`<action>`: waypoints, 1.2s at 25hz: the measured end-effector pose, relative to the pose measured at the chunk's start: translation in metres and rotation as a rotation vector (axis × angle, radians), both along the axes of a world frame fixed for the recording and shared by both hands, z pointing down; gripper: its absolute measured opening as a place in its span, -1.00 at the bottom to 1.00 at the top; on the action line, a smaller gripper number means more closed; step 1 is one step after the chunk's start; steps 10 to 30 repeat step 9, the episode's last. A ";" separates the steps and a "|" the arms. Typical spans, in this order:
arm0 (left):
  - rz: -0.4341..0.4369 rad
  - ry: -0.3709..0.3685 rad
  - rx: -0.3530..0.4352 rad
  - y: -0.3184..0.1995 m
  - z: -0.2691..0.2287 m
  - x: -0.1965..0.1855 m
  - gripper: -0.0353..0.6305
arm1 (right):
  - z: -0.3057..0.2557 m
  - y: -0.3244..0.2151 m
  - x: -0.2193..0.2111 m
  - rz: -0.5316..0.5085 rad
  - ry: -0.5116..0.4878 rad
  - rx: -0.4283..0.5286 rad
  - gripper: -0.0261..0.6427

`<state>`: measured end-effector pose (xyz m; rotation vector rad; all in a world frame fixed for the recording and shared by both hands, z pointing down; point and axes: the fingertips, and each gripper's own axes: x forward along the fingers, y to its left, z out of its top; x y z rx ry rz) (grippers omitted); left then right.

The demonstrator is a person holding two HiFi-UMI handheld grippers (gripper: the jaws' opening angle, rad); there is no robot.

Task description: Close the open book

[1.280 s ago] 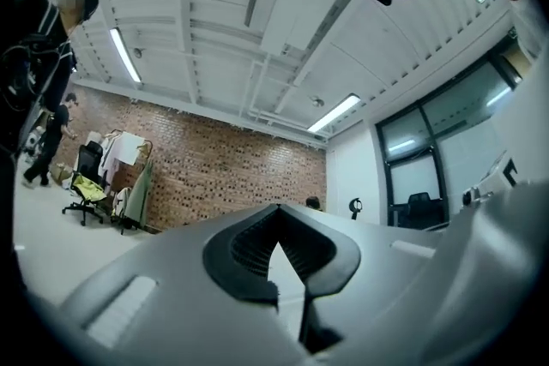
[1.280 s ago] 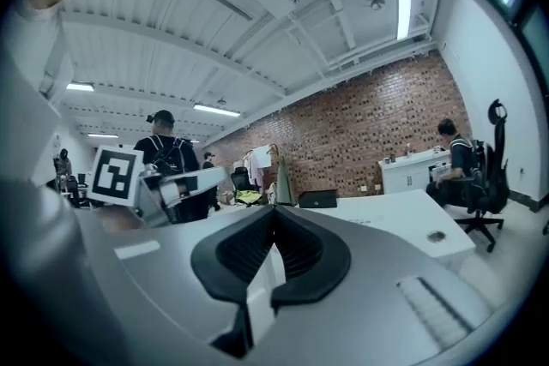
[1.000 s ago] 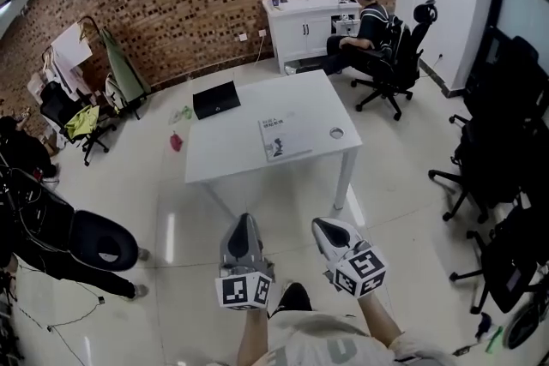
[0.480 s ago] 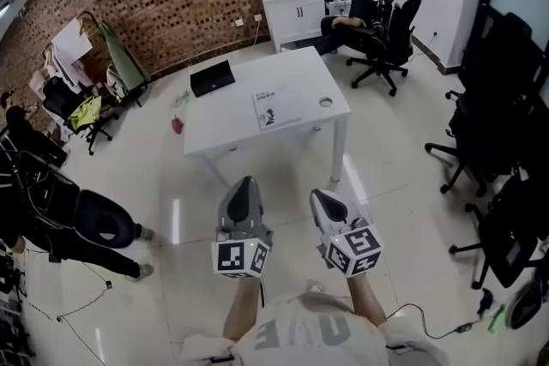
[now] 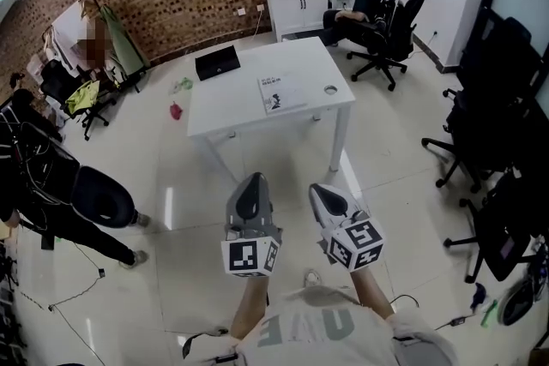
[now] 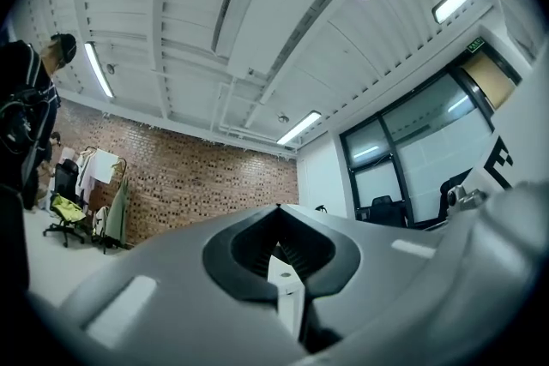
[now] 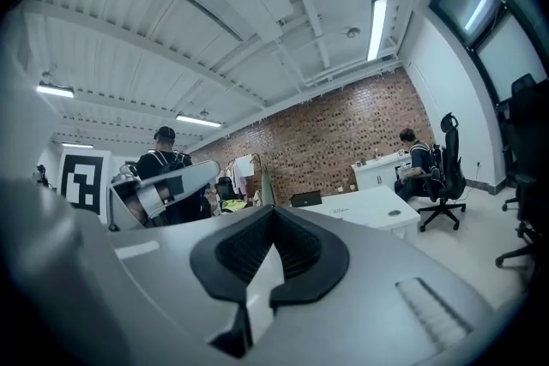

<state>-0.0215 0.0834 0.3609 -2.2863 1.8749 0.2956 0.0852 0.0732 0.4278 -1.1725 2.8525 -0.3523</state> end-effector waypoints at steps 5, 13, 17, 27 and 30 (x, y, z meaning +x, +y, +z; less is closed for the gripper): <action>-0.010 -0.001 -0.042 0.017 0.008 -0.004 -0.85 | 0.009 0.019 -0.011 -0.011 0.012 -0.035 -0.92; -0.006 0.014 -0.070 0.034 0.025 -0.005 -0.85 | 0.016 0.043 -0.017 -0.040 0.014 -0.064 -0.92; -0.006 0.014 -0.070 0.034 0.025 -0.005 -0.85 | 0.016 0.043 -0.017 -0.040 0.014 -0.064 -0.92; -0.006 0.014 -0.070 0.034 0.025 -0.005 -0.85 | 0.016 0.043 -0.017 -0.040 0.014 -0.064 -0.92; -0.006 0.014 -0.070 0.034 0.025 -0.005 -0.85 | 0.016 0.043 -0.017 -0.040 0.014 -0.064 -0.92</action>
